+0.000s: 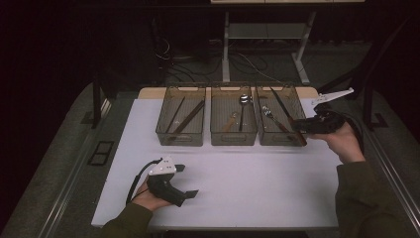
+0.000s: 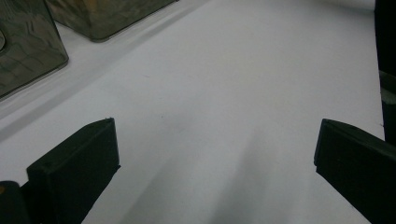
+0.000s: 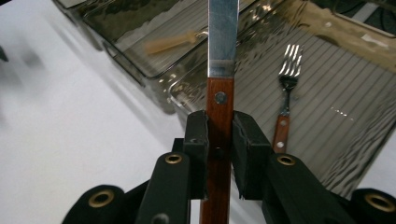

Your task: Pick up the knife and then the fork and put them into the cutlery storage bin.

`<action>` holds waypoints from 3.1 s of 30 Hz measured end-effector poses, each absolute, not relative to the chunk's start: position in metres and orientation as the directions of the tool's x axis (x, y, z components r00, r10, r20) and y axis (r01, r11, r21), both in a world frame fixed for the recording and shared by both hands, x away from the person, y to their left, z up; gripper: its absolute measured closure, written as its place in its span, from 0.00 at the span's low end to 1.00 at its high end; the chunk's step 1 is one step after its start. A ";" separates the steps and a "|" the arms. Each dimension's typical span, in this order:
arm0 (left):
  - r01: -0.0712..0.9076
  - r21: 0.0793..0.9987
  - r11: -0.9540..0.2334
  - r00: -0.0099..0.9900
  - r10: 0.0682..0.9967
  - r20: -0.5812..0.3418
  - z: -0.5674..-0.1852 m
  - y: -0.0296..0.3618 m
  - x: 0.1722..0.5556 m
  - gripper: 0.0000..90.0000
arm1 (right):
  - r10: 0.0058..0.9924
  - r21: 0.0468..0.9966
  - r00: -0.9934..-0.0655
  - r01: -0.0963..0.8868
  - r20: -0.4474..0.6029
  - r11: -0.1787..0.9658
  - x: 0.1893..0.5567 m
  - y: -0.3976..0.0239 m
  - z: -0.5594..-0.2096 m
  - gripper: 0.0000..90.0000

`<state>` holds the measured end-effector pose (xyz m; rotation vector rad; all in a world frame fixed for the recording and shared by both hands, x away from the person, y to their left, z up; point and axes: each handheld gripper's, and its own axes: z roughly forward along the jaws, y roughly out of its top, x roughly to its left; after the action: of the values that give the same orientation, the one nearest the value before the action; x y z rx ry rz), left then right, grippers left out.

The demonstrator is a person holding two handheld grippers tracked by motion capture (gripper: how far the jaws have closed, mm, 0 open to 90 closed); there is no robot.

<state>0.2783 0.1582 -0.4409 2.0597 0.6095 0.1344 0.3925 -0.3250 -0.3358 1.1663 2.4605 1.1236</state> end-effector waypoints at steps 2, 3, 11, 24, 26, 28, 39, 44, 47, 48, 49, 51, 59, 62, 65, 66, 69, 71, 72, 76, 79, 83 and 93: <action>0.368 0.827 -0.425 0.870 0.472 -0.144 -0.441 0.158 0.278 0.00 | 0.739 0.713 -0.661 0.581 0.131 0.393 0.396 -0.326 -0.334 0.86; 0.368 0.827 -0.425 0.870 0.472 -0.144 -0.441 0.158 0.278 0.00 | 0.745 0.714 -0.654 0.583 0.130 0.387 0.398 -0.326 -0.333 0.86; 0.369 0.827 -0.423 0.870 0.471 -0.146 -0.441 0.158 0.278 0.00 | 0.797 0.726 -0.595 0.593 0.105 0.348 0.415 -0.332 -0.330 0.86; 0.369 0.827 -0.425 0.871 0.468 -0.148 -0.441 0.158 0.278 0.00 | 0.846 0.740 -0.528 0.599 0.076 0.307 0.442 -0.334 -0.340 0.86; 0.368 0.827 -0.424 0.871 0.468 -0.148 -0.441 0.158 0.278 0.00 | 0.851 0.731 -0.520 0.610 0.077 0.307 0.446 -0.334 -0.345 0.86; 0.368 0.827 -0.426 0.872 0.466 -0.148 -0.441 0.158 0.278 0.00 | 0.856 0.722 -0.512 0.619 0.074 0.308 0.449 -0.333 -0.349 0.86; 0.365 0.828 -0.427 0.874 0.464 -0.146 -0.441 0.158 0.277 0.00 | 0.862 0.666 -0.505 0.658 0.044 0.351 0.458 -0.321 -0.367 0.86; 0.364 0.827 -0.428 0.874 0.463 -0.145 -0.441 0.158 0.277 0.00 | 0.866 0.631 -0.499 0.681 0.030 0.371 0.461 -0.316 -0.374 0.86; 0.365 0.827 -0.427 0.874 0.463 -0.146 -0.441 0.158 0.277 0.00 | 0.869 0.606 -0.495 0.697 0.019 0.383 0.463 -0.314 -0.379 0.86; 0.365 0.828 -0.427 0.874 0.463 -0.147 -0.441 0.158 0.277 0.00 | 0.869 0.599 -0.494 0.699 0.012 0.389 0.463 -0.313 -0.381 0.86; 0.364 0.828 -0.427 0.875 0.462 -0.147 -0.441 0.158 0.277 0.00 | 0.871 0.590 -0.492 0.706 0.010 0.392 0.463 -0.312 -0.383 0.86; 0.364 0.827 -0.428 0.875 0.461 -0.146 -0.441 0.158 0.277 0.00 | 0.872 0.576 -0.490 0.715 0.008 0.396 0.464 -0.310 -0.386 0.86; 0.366 0.826 -0.430 0.876 0.458 -0.149 -0.441 0.158 0.277 0.00 | 0.870 0.532 -0.493 0.734 -0.012 0.422 0.466 -0.305 -0.393 0.86; 0.365 0.826 -0.429 0.876 0.459 -0.149 -0.441 0.158 0.277 0.00 | 0.870 0.518 -0.492 0.738 -0.026 0.433 0.467 -0.303 -0.394 0.85; 0.364 0.827 -0.429 0.877 0.458 -0.149 -0.441 0.158 0.277 0.00 | 0.868 0.507 -0.496 0.740 -0.036 0.443 0.467 -0.302 -0.394 0.85; 0.365 0.826 -0.429 0.877 0.458 -0.149 -0.441 0.158 0.277 0.00 | 0.869 0.508 -0.494 0.740 -0.035 0.441 0.467 -0.301 -0.394 0.85; 0.364 0.827 -0.429 0.876 0.458 -0.149 -0.441 0.158 0.277 0.00 | 0.868 0.502 -0.495 0.742 -0.036 0.444 0.467 -0.301 -0.394 0.84; 0.364 0.827 -0.430 0.877 0.458 -0.148 -0.441 0.158 0.277 0.00 | 0.871 0.503 -0.491 0.745 -0.031 0.438 0.467 -0.301 -0.394 0.84; 0.364 0.827 -0.429 0.876 0.458 -0.148 -0.441 0.158 0.277 0.00 | 0.872 0.507 -0.489 0.746 -0.023 0.432 0.467 -0.301 -0.394 0.82; 0.364 0.827 -0.429 0.876 0.458 -0.148 -0.441 0.158 0.277 0.00 | 0.876 0.522 -0.481 0.743 -0.017 0.418 0.467 -0.303 -0.393 0.74; 0.363 0.827 -0.430 0.877 0.458 -0.147 -0.441 0.158 0.277 0.00 | 0.882 0.543 -0.472 0.741 0.004 0.394 0.467 -0.305 -0.392 0.67; 0.365 0.828 -0.425 0.874 0.464 -0.146 -0.440 0.162 0.279 0.00 | 0.886 0.574 -0.463 0.735 0.036 0.361 0.465 -0.308 -0.389 0.58; 0.370 0.827 -0.424 0.871 0.469 -0.149 -0.441 0.164 0.283 0.00 | 0.875 0.641 -0.472 0.706 0.111 0.300 0.457 -0.315 -0.378 0.38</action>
<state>0.2826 0.1639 -0.4410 2.0591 0.6086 0.1277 0.4572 -0.3154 -0.3779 1.4428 2.3102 0.9324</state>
